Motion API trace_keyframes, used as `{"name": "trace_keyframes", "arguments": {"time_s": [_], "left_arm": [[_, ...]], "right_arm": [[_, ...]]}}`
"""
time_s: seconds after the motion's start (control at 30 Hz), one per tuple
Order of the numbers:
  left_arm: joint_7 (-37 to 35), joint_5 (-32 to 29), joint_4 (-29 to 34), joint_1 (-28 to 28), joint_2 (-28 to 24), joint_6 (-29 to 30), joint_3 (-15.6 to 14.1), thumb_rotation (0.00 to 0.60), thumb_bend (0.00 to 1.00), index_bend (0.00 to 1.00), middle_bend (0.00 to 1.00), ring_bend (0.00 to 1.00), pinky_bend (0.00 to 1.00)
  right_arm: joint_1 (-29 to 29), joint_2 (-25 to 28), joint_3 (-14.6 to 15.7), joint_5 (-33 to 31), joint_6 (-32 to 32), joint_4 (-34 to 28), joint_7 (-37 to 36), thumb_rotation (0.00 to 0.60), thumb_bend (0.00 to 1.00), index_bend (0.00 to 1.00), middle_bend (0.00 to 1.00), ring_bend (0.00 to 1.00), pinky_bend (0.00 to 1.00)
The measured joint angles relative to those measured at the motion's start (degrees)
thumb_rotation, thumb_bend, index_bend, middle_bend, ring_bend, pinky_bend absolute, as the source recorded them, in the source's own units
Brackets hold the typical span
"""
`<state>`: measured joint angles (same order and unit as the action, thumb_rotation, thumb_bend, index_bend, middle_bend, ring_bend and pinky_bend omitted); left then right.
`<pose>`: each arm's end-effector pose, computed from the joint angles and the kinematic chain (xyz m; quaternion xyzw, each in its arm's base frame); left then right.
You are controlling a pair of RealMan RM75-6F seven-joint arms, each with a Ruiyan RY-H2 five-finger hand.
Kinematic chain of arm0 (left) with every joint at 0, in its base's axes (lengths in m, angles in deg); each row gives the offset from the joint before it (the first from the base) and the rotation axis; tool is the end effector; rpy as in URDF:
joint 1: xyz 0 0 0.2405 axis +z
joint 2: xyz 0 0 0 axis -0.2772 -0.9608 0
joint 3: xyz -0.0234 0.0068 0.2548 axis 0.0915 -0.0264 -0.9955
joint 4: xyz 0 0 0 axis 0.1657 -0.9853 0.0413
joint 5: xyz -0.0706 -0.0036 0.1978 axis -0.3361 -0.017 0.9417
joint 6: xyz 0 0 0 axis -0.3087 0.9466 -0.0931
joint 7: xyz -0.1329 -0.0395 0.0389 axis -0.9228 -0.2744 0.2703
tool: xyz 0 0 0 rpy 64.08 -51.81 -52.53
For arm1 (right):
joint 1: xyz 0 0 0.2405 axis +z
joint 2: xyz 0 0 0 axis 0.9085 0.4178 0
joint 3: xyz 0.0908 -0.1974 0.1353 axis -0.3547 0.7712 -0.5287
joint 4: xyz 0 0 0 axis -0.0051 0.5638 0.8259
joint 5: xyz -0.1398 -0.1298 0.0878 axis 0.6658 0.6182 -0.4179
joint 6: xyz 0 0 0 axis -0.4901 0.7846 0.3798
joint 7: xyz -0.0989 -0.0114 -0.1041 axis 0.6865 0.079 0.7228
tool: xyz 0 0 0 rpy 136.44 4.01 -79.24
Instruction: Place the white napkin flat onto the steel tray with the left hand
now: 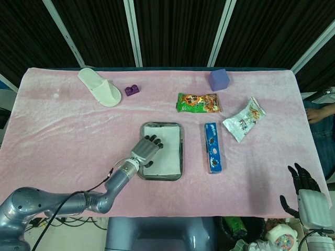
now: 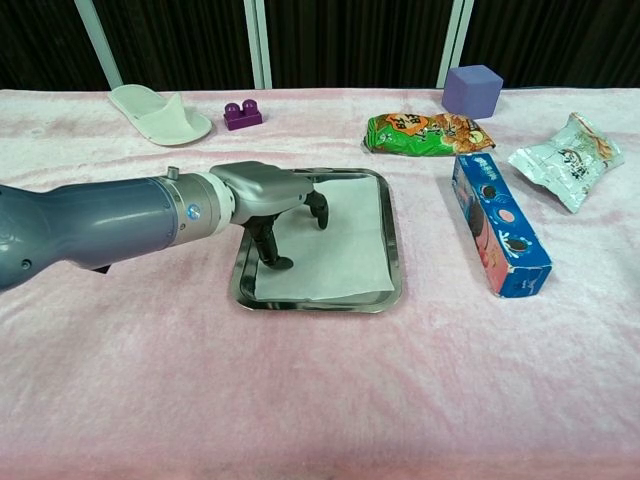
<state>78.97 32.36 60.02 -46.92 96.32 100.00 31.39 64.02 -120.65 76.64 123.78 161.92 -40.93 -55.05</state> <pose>-0.0737 0.3526 -0.1110 -0.8491 -0.3056 -0.2434 0.3555 -0.3015 -0.1354 0.1435 0.5700 -0.4627 0.3353 0.5904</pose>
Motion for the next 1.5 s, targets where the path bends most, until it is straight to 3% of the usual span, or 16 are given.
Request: {"name": "trace_keyframes", "arguments": {"time_s": [0.3,1.03,1.5], "left_arm": [[-5.13,6.97,-1.80,0.80,-0.39,-1.66,-0.42,0.600,0.28,0.25,0.19,0.06,0.18],[-5.30,7.72,-1.83,1.42,-0.52,-0.85,0.23,0.600,0.28,0.25,0.19,0.06,0.17],[-7.72,11.60,2.22,2.69,-3.90,3.24,2.25,0.600,0.28,0.26,0.19,0.06,0.16]], "right_arm": [[0.00,0.04,-0.04,-0.39,-0.13,-0.24,0.30,0.600,0.31,0.00,0.00,0.05,0.16],[0.06,0.04,-0.04,-0.43,-0.21,-0.21,0.34,0.600,0.31,0.00,0.00,0.05,0.16],[0.01,0.13,-0.13,-0.56,-0.09,-0.17,0.27,0.600,0.31,0.00,0.00,0.05,0.16]]}}
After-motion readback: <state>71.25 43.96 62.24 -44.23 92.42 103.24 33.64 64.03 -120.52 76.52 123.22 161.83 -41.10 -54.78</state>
